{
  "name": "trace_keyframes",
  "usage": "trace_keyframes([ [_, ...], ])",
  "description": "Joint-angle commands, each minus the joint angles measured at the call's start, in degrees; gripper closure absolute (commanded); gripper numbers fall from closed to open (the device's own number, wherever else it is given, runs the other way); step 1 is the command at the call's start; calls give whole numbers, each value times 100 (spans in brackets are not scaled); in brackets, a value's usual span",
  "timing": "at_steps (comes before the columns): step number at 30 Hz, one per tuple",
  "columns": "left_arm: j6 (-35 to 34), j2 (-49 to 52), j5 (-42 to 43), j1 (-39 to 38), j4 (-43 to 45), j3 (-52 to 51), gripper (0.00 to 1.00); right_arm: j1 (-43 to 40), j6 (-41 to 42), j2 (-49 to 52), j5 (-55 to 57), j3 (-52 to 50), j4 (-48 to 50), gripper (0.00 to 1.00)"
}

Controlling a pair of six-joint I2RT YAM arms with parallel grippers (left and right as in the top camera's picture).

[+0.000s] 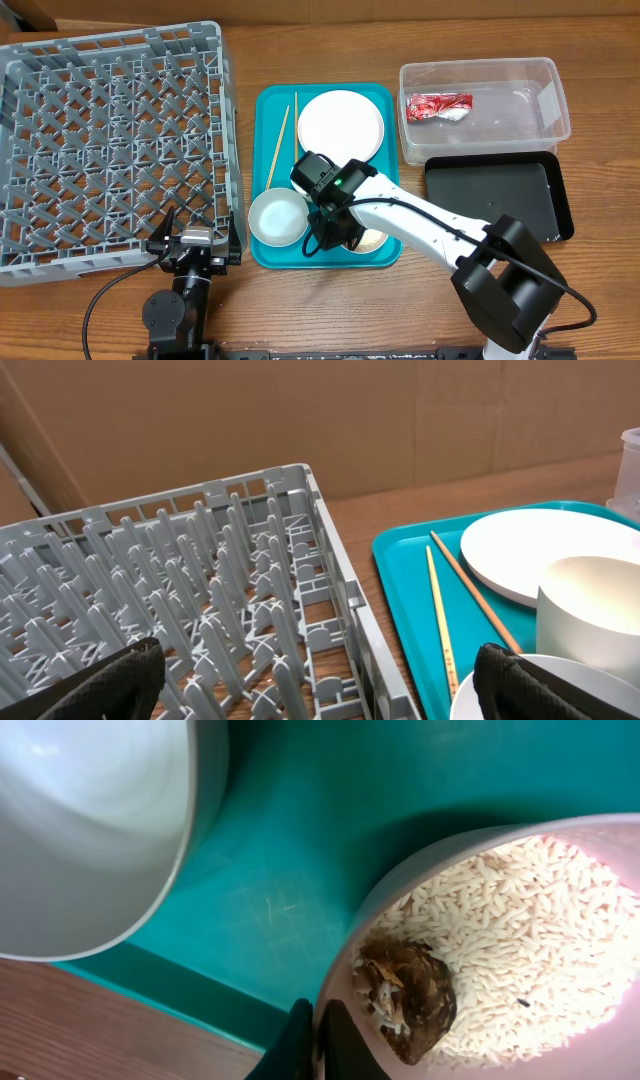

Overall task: Sort waste into correct bins and load items into the dishwasher
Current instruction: 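Lift the pink bowl over the black tray and tip out the rice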

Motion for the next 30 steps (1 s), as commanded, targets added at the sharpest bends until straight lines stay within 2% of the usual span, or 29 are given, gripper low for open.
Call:
trace_keyframes([
  [1,-66,-61,-33,-37,-15,-24,0,-13,295,-302,-44,251,-46,96],
  [12,-63,-61,-31,-37,-15,-24,0,-417,293,-1342,-42,745,-839,96],
  [22,-66,-61,-31,-37,-15,-24,0,-1814,-234,-2411,-42,741,-1091,96],
  [30,-66,-61,-31,-37,-15,-24,0,-3265,-1137,-2468,-1130,614,-846,96],
])
